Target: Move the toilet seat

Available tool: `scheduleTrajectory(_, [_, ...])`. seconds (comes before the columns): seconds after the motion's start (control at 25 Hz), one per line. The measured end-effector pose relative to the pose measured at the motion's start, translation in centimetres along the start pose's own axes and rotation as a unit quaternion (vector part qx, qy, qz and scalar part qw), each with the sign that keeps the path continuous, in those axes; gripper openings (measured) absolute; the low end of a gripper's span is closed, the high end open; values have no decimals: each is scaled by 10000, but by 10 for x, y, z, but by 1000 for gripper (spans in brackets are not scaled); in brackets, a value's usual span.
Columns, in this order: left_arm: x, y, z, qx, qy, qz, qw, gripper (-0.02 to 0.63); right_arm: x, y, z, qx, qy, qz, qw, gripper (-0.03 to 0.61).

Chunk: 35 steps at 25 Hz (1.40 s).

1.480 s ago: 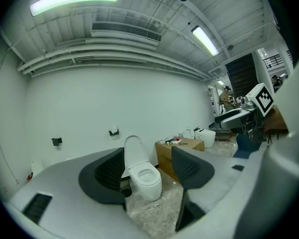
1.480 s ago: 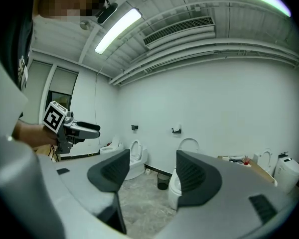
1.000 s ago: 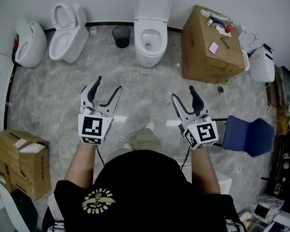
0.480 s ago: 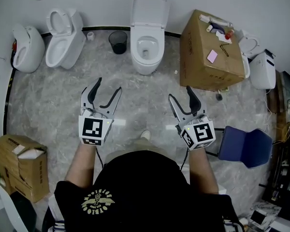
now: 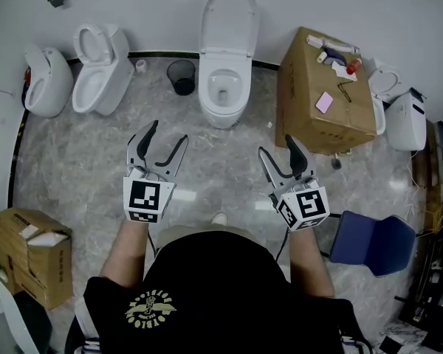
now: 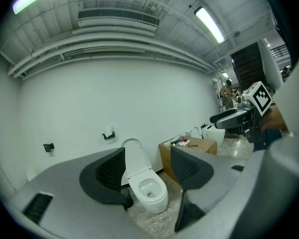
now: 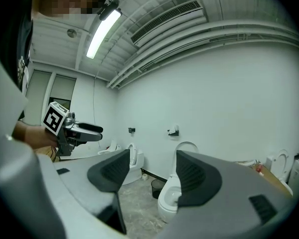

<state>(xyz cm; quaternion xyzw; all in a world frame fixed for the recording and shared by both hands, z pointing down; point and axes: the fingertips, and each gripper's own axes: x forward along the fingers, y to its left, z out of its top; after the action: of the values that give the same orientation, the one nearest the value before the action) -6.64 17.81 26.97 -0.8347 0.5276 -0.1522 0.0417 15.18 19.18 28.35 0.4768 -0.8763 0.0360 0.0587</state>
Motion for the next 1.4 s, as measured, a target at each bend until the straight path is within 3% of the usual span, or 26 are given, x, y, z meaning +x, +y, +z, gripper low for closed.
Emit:
scheduleTrajectory(0.28, [15,-13,4,41,117,26,9999,287,4,-22,-3,109,-23,134,9998,279])
scheduleTrajectory(0.56, [13,-6,-6,0,212,77,9997,287,13,-14,-9,95,38,275,9996,279])
scheduleTrajectory(0.88, [38,0,-5,-58,106,-50,9999,287,30,-24,-5,-45,98,215,9997,279])
scheduleTrajectory(1.4, [110,51,-10,-109,43,-137,9998,287,115,-49,-4,-45,281,215,9994,279])
